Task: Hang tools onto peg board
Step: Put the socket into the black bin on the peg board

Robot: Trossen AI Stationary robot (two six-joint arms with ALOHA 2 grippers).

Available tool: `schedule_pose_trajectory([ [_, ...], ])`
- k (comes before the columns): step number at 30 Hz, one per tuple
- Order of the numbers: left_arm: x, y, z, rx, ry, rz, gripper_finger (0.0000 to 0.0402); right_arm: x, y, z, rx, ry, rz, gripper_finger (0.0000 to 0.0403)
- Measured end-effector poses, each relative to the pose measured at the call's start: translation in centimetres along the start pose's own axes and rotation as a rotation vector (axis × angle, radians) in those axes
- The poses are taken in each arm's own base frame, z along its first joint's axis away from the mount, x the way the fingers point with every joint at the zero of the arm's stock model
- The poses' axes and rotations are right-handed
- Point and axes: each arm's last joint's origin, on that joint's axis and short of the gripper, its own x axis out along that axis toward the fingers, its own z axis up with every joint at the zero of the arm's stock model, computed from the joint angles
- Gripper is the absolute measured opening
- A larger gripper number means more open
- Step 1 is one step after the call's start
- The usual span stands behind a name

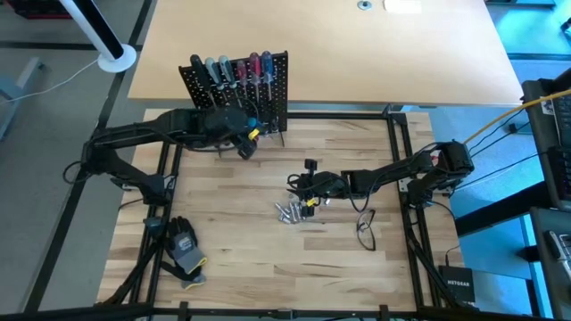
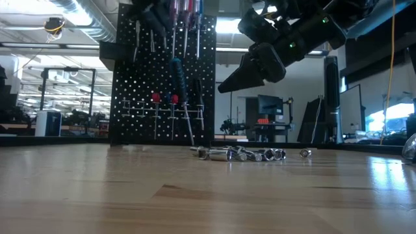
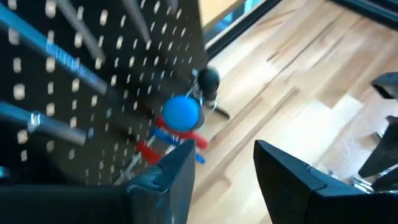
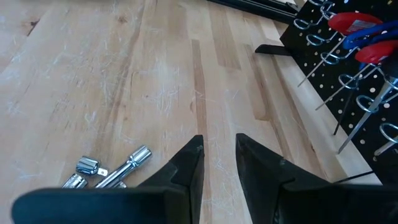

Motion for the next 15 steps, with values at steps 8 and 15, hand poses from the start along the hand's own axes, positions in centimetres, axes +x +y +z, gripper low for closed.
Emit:
schedule_pose_trajectory([
  [8, -2.1, -2.0, 0.3, 0.188, -0.141, -0.115, 0.0153, 0.0, 0.0, 0.0, 0.0, 0.003, 0.001, 0.0095],
  [15, -5.1, -4.4, -0.2, 0.308, -0.276, -0.255, 0.0153, 0.0, 0.0, 0.1, 0.005, -0.009, 0.001, 0.0095],
])
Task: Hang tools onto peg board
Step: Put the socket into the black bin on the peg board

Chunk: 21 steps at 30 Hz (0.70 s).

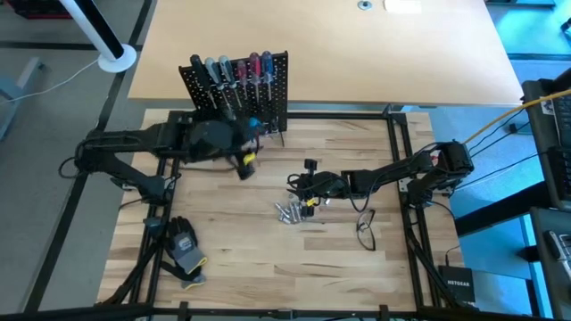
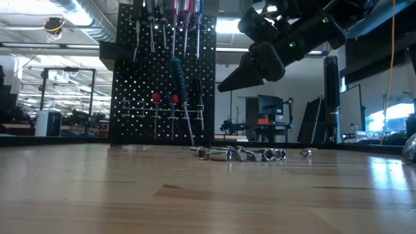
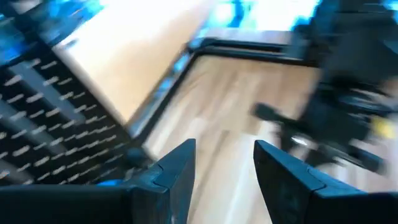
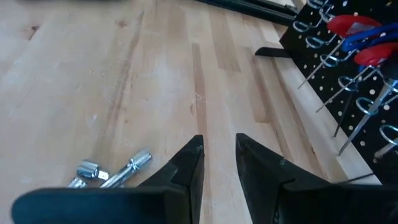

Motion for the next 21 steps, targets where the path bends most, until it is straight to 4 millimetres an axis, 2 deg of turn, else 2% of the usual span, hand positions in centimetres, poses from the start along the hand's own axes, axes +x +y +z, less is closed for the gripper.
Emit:
schedule_pose_trajectory([
  [5, -1.8, -3.5, -1.4, 0.109, -0.001, -0.194, 0.0153, -0.1, 0.4, 0.1, 0.047, -0.01, 0.057, 0.0095],
  [9, -3.5, -4.8, -3.2, 0.12, -0.067, -0.278, 0.0153, -0.1, 0.6, 0.1, 0.095, -0.012, 0.065, 0.0095],
  [11, -3.9, -5.2, -4.7, 0.109, -0.088, -0.312, 0.0153, -0.1, 0.6, 0.1, 0.142, -0.011, 0.07, 0.0095],
  [15, -3.5, -5.8, -8.7, 0.073, -0.103, -0.358, 0.0153, -0.1, 0.7, 0.1, 0.199, -0.008, 0.09, 0.01],
  [21, -1.7, -6.9, -14.5, 0.006, -0.124, -0.4, 0.0153, -0.2, 0.8, 0.1, 0.201, -0.011, 0.129, 0.0164],
])
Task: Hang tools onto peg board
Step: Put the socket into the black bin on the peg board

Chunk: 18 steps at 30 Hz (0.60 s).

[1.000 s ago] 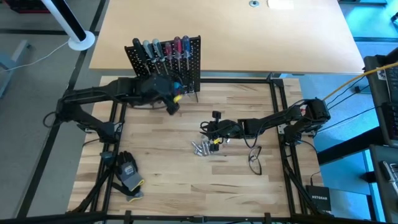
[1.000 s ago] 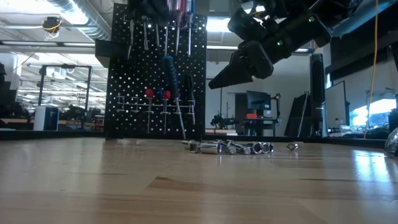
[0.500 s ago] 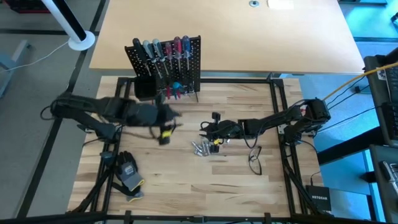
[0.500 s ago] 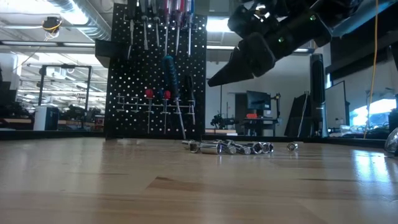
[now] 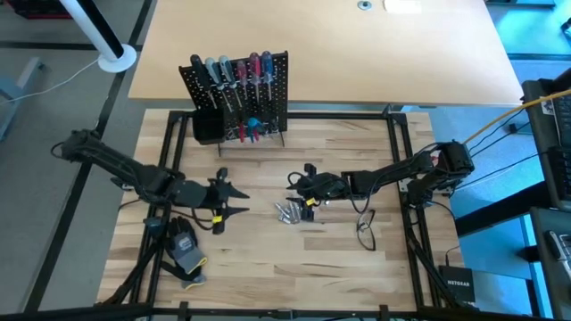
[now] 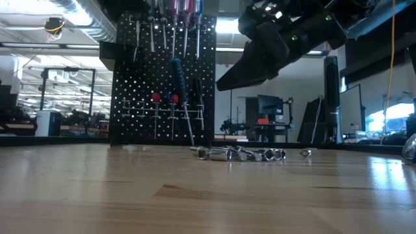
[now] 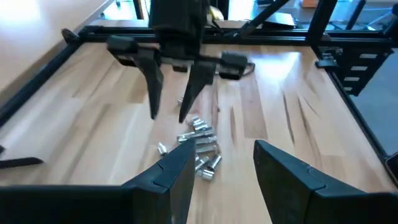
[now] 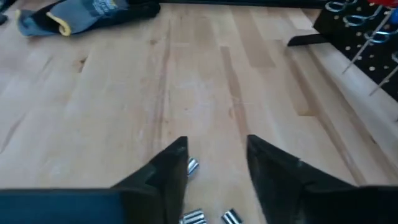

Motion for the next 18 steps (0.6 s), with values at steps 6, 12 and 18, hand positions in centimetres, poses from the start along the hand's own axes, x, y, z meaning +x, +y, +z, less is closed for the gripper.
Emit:
schedule_pose_trajectory([
  [6, 1.8, 0.2, -4.4, 0.054, 0.047, 0.015, 0.0153, 0.0, 0.0, -0.1, -0.038, 0.013, 0.028, 0.0227],
  [12, 2.8, 1.0, -6.4, 0.006, 0.092, 0.06, 0.0153, -0.3, 0.1, -0.2, -0.044, 0.036, 0.077, 0.0238],
  [18, 4.0, 1.2, -9.1, 0.017, 0.09, 0.068, 0.0153, -1.0, -0.1, 0.0, -0.115, 0.202, 0.063, 0.0237],
])
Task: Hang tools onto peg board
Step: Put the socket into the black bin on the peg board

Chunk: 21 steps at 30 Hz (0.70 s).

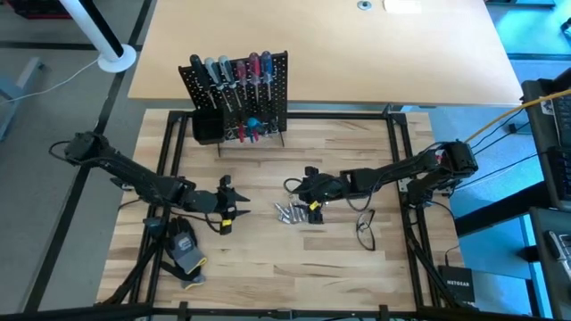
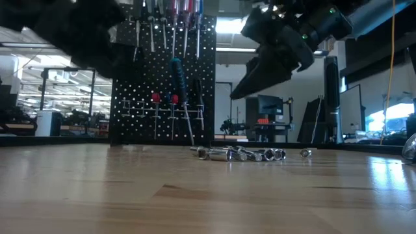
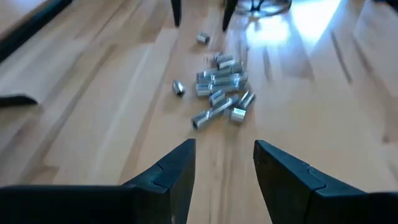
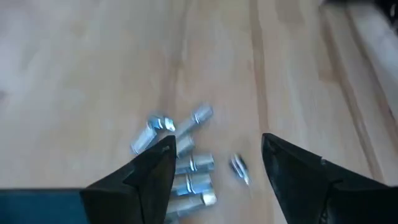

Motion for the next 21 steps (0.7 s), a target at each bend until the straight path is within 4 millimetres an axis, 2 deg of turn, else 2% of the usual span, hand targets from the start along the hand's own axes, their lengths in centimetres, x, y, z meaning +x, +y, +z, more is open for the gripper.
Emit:
schedule_pose_trajectory([
  [8, 0.5, 0.6, -1.9, -0.003, 0.017, 0.042, 0.0153, -1.7, -0.1, -2.1, -0.005, 0.453, 0.003, 0.0237],
  [14, 0.6, 1.0, -2.3, -0.009, 0.031, 0.06, 0.0153, -1.7, 0.0, -3.2, -0.029, 0.521, 0.018, 0.0237],
  [21, 0.6, 1.2, -2.3, -0.018, 0.024, 0.065, 0.0153, -1.4, 0.2, -5.4, -0.06, 0.567, 0.028, 0.0237],
])
